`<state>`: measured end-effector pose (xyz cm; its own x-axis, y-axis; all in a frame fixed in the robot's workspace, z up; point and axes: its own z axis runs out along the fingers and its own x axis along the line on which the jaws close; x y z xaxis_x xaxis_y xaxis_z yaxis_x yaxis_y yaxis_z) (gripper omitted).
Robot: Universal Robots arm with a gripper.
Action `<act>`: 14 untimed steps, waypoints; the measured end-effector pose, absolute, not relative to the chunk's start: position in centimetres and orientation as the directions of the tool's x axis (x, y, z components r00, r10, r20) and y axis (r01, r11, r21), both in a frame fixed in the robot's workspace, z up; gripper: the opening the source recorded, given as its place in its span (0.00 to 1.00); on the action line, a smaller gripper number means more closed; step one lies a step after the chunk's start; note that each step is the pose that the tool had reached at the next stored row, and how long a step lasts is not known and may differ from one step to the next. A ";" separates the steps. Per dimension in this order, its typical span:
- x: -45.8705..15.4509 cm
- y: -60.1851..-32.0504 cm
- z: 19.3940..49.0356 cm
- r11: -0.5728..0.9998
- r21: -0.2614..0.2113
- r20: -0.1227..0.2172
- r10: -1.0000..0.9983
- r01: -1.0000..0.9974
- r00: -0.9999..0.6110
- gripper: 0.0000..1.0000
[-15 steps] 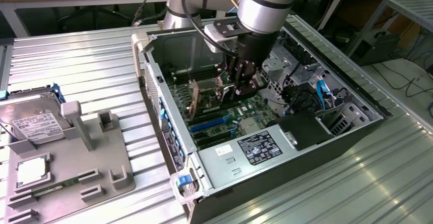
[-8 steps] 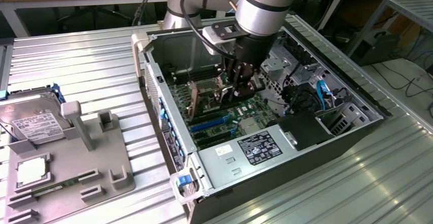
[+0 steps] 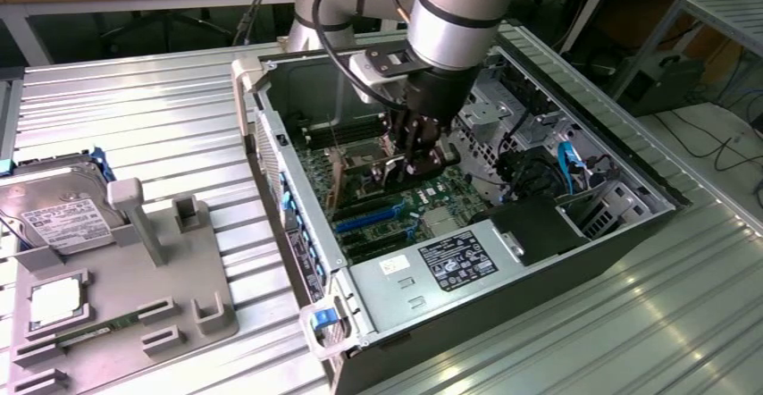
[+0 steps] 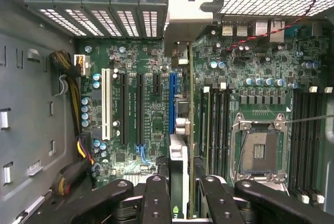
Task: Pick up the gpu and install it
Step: 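Insert the gpu into the slot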
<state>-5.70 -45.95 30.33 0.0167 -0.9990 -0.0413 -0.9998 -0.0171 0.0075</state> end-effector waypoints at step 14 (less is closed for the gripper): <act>-6.0 -45.8 29.2 0.001 0.007 -0.039 -0.999 -1.000 -0.001 0.27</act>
<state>-5.98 -45.81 29.18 -0.0012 -0.9992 -0.0388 -1.0000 0.0009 0.0075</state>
